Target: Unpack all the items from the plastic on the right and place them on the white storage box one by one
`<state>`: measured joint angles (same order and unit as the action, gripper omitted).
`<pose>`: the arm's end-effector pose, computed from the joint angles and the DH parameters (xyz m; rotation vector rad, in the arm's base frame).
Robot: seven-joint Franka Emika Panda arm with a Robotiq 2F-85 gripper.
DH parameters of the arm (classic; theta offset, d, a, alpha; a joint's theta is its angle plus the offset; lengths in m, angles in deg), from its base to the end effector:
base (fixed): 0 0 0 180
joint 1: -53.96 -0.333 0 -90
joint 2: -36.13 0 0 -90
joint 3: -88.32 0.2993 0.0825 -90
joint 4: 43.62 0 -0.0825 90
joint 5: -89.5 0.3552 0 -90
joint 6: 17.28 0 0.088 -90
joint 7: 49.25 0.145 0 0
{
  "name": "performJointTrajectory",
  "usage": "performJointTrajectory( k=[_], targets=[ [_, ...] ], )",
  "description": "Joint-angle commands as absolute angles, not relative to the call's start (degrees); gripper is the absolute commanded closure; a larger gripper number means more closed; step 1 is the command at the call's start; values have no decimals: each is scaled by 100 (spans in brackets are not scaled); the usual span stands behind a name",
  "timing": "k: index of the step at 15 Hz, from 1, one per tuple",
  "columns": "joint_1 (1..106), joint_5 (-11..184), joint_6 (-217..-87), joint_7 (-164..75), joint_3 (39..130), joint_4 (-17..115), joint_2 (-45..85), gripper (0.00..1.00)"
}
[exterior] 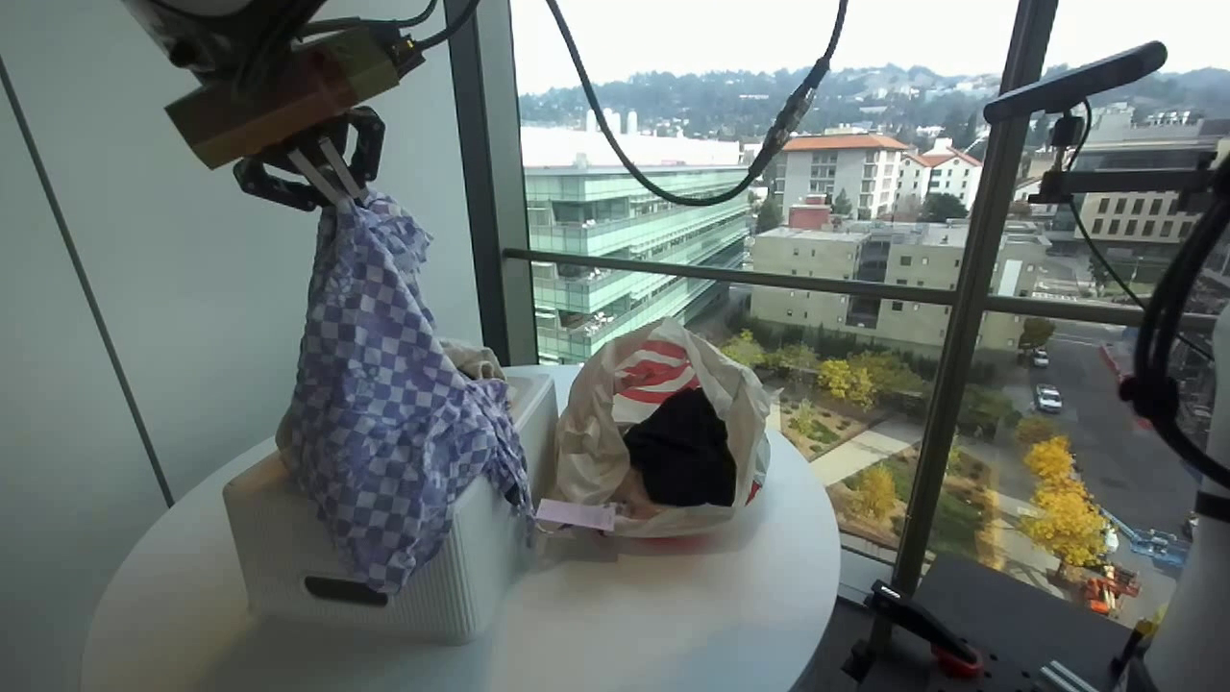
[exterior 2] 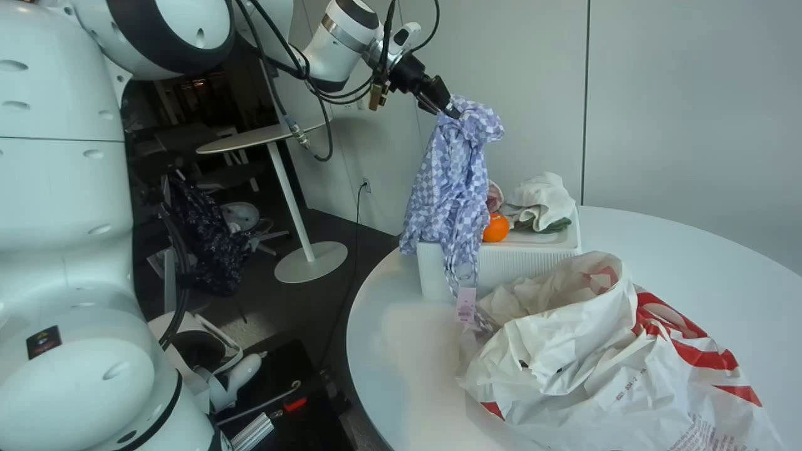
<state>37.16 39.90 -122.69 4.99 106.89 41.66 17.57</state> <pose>0.5846 0.2746 0.4831 2.5470 -0.1618 0.7374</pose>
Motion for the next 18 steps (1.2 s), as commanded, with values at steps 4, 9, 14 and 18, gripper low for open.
performJointTrajectory(
  k=[4, 9, 14, 18],
  targets=[
    [3838, 5215, -12950, -428, 9964, 3964, 500, 91],
    [3818, 6779, -12959, -1162, 9720, 4180, 412, 65],
    [3382, 6414, -13494, -965, 9492, 4577, 1555, 31],
    [3153, 5894, -13621, -265, 9471, 4989, 2648, 2]
  ],
)
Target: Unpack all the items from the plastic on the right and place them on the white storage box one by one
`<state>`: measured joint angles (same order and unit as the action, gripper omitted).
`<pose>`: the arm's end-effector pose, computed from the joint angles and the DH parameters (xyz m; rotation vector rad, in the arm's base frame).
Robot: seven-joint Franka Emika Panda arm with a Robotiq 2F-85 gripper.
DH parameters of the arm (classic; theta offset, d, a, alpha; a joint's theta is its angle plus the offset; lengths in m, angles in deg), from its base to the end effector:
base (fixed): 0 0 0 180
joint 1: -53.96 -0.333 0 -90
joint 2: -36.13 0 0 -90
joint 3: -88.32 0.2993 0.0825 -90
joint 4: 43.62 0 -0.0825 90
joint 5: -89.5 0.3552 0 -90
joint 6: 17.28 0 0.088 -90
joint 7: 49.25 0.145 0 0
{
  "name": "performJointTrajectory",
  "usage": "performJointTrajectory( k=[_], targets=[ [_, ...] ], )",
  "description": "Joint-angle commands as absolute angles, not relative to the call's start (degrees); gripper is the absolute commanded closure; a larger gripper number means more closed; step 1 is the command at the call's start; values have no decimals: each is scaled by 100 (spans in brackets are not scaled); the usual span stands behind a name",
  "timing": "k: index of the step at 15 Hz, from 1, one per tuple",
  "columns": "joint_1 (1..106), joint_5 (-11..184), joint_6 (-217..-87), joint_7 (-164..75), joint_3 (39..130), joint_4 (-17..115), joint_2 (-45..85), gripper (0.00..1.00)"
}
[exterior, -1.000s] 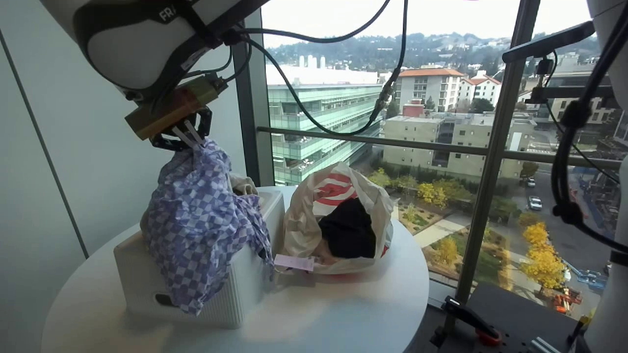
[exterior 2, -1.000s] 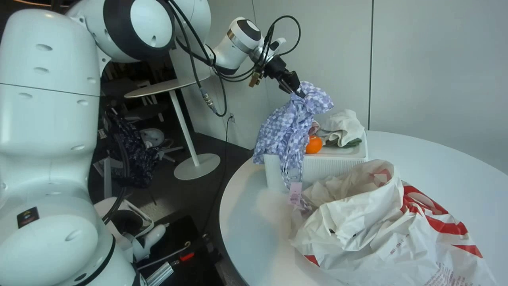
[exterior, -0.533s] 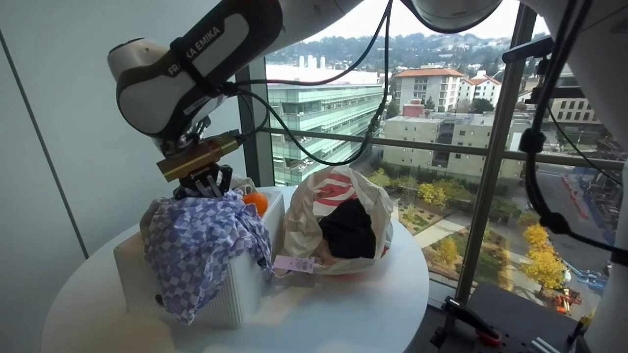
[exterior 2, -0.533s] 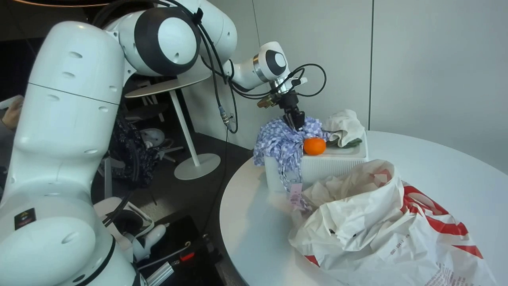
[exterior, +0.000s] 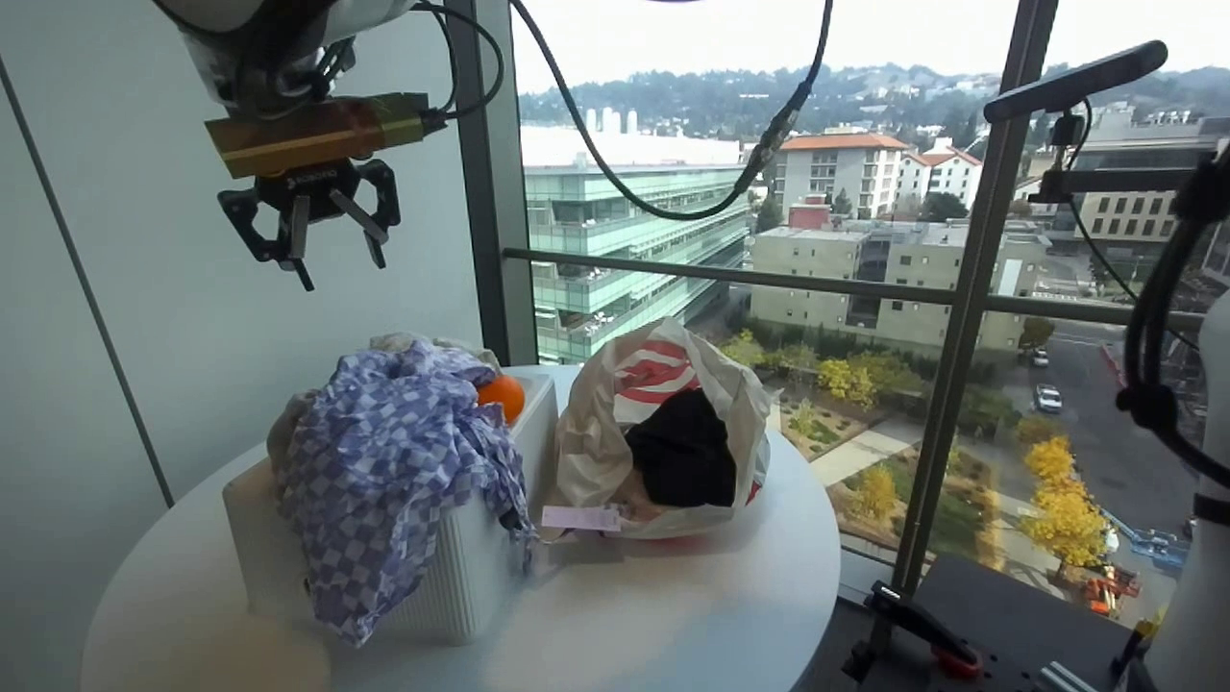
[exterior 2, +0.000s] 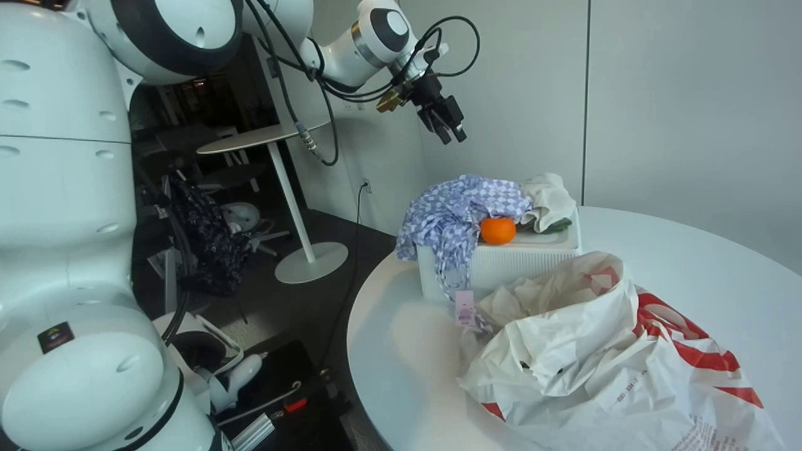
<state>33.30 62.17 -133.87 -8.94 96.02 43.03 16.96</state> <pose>0.6018 0.2661 0.4547 2.8631 -0.0650 0.5572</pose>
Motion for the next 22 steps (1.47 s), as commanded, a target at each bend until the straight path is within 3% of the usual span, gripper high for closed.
performJointTrajectory(
  k=[1, 8, 12, 17, 22],
  targets=[
    [3151, 5808, -13471, 88, 9512, 5150, 2962, 0],
    [3819, 6347, -12336, 1097, 9790, 6943, 5039, 0],
    [4488, 6948, -12959, 786, 9446, 8164, 5634, 0],
    [5358, 7190, -14755, 702, 8929, 9254, 5106, 0],
    [5873, 7896, -16195, 56, 8447, 9544, 3688, 0]
  ],
)
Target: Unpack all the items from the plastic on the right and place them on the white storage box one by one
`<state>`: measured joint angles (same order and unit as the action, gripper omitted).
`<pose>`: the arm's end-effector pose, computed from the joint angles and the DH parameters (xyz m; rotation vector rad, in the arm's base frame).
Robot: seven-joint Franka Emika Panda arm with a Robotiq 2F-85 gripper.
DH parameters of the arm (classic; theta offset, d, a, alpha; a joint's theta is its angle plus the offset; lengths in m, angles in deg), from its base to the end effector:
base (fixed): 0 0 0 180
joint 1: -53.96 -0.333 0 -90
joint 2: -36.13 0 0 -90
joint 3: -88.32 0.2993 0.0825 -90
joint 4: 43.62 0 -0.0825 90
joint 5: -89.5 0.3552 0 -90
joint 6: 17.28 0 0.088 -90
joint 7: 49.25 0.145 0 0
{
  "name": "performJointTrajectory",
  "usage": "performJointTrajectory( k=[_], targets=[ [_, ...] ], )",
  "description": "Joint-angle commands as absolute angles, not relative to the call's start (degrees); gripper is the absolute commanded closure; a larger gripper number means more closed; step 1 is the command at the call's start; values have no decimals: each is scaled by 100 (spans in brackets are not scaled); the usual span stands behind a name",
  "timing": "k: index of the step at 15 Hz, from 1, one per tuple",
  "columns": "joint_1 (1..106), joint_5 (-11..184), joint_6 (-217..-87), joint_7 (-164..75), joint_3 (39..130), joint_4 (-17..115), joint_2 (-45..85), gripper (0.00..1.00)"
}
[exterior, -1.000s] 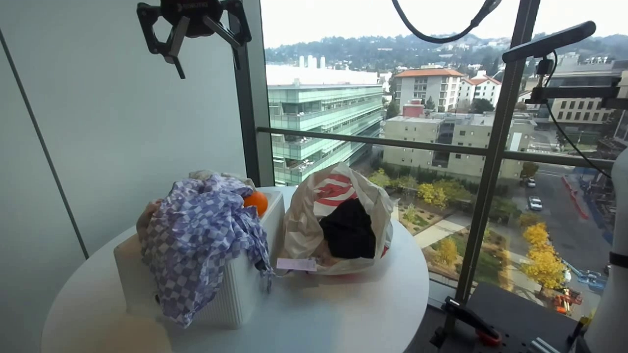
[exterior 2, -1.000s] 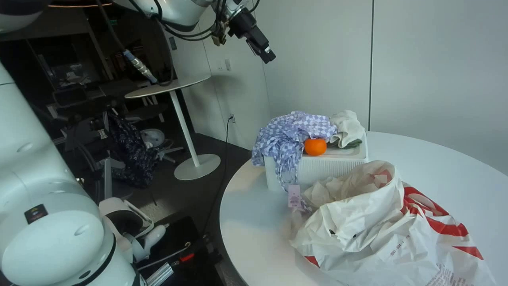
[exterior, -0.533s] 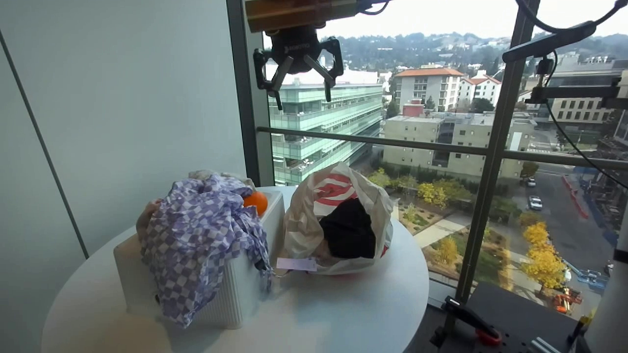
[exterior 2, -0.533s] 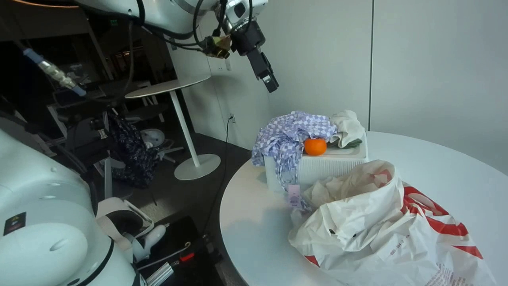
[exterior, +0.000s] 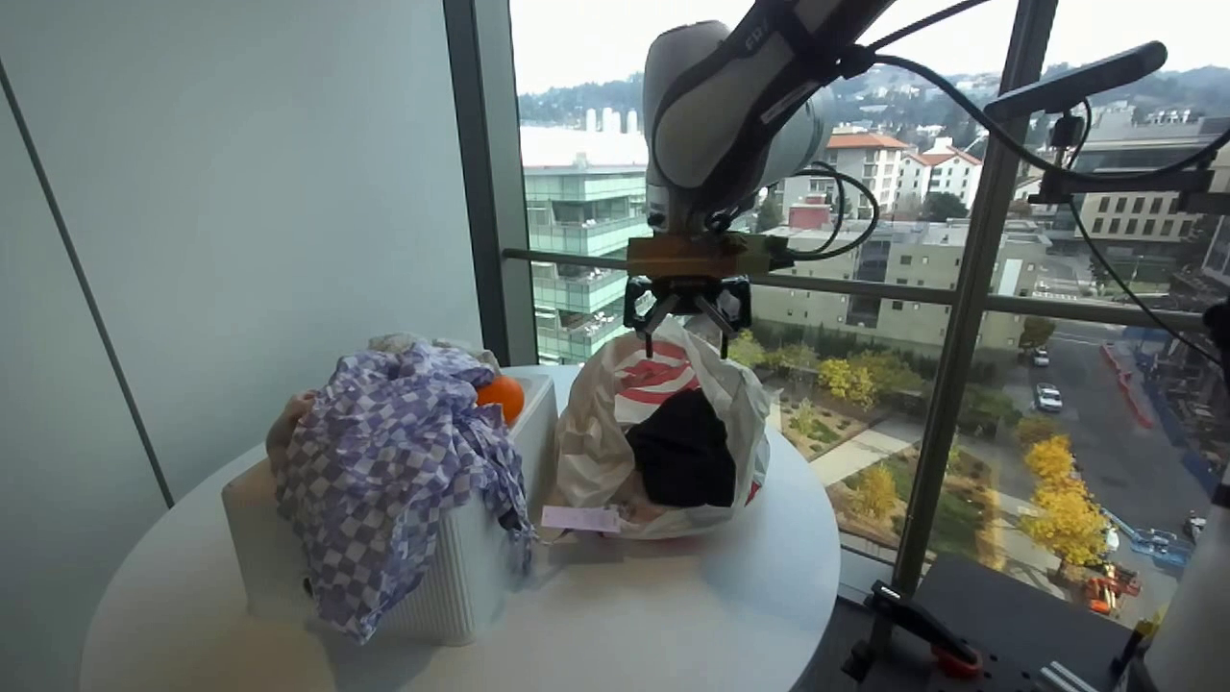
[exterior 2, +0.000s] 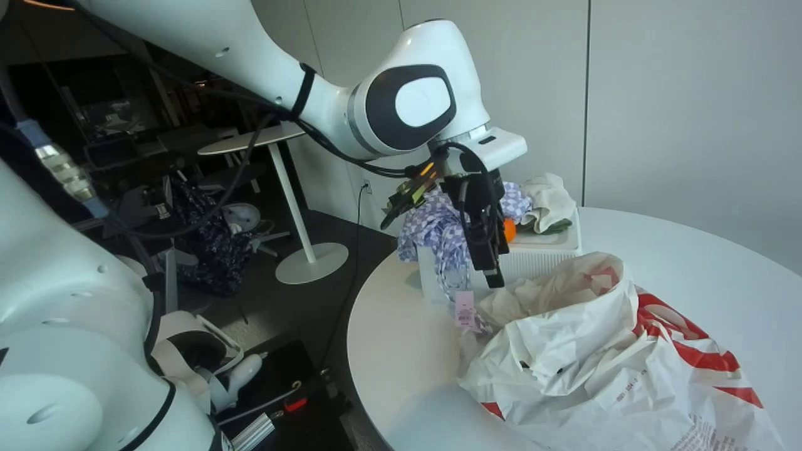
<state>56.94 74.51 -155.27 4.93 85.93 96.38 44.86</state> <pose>0.4598 -0.0512 0.3361 2.7430 -1.2491 0.2734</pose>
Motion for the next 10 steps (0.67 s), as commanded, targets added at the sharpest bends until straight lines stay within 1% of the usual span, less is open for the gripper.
performJointTrajectory(
  k=[1, 5, 10],
  targets=[
    [5888, 8092, -16320, -183, 8409, 9477, 3426, 0],
    [5802, 8755, -16484, -795, 8426, 9072, 2595, 0],
    [5641, 8256, -16566, -320, 7938, 8421, 1781, 0]
  ],
)
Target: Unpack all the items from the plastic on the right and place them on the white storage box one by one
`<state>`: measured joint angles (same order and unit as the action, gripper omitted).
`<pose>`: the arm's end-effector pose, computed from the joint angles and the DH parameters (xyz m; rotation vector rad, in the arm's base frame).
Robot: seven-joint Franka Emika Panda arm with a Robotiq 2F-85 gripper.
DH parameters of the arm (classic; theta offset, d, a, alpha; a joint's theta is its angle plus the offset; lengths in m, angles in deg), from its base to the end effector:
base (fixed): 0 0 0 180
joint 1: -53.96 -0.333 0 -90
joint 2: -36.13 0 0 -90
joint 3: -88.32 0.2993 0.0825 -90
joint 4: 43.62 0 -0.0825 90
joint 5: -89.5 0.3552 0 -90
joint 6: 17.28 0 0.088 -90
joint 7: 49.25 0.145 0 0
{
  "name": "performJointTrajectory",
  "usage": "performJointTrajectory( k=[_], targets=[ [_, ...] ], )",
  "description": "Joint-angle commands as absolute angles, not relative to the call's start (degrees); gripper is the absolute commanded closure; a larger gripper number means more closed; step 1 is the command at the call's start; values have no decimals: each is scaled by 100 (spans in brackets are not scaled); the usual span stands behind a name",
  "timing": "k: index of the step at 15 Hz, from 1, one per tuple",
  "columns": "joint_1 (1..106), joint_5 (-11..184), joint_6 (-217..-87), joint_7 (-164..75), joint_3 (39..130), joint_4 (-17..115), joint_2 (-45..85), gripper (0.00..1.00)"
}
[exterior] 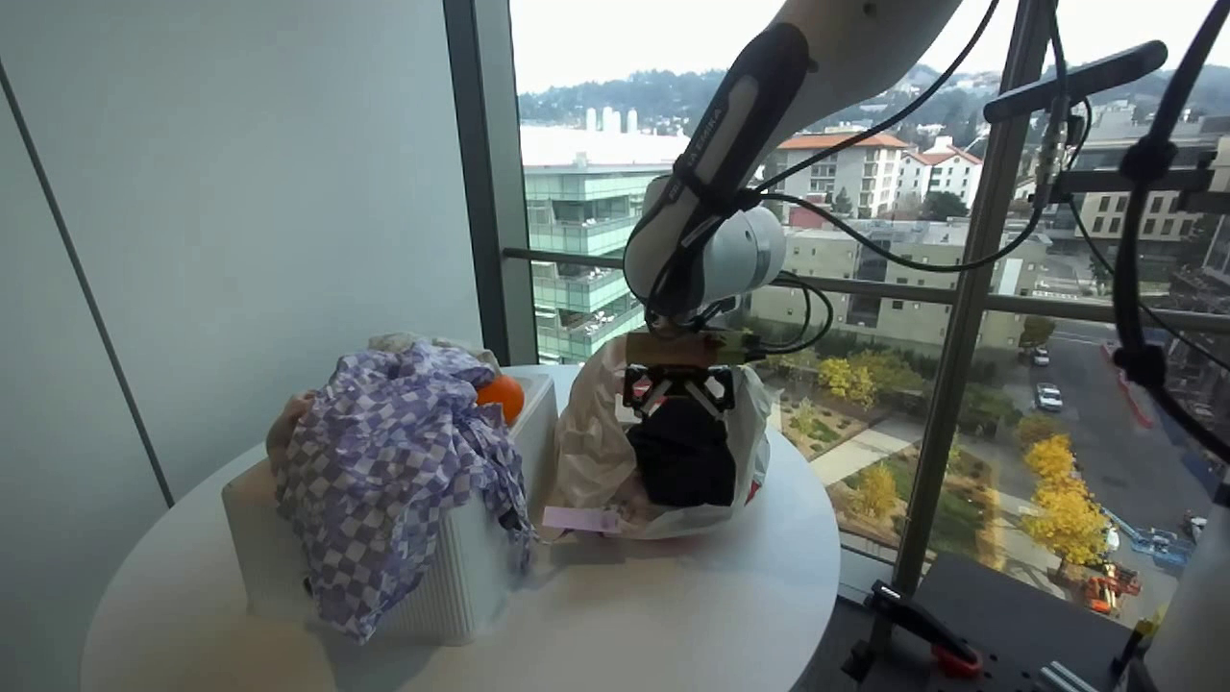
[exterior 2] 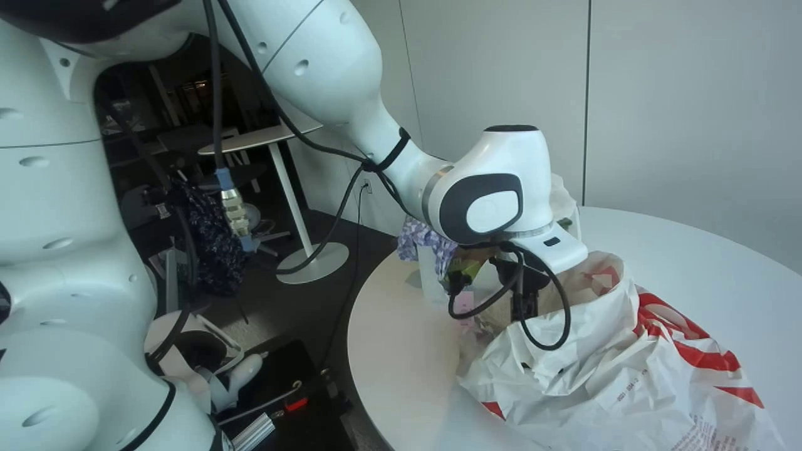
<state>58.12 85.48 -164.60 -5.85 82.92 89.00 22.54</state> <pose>0.5002 -0.0859 0.2125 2.8059 -1.2916 0.0565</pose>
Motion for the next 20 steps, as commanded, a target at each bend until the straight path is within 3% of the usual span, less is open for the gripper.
performJointTrajectory(
  k=[1, 13, 14, 20],
  targets=[
    [5554, 8050, -16642, -133, 7765, 8300, 1633, 0],
    [5259, 8044, -17235, 551, 6994, 7629, 234, 0],
    [5288, 8111, -17264, 529, 6974, 7602, 190, 17],
    [5431, 8793, -17350, 409, 7100, 7710, 335, 65]
  ],
)
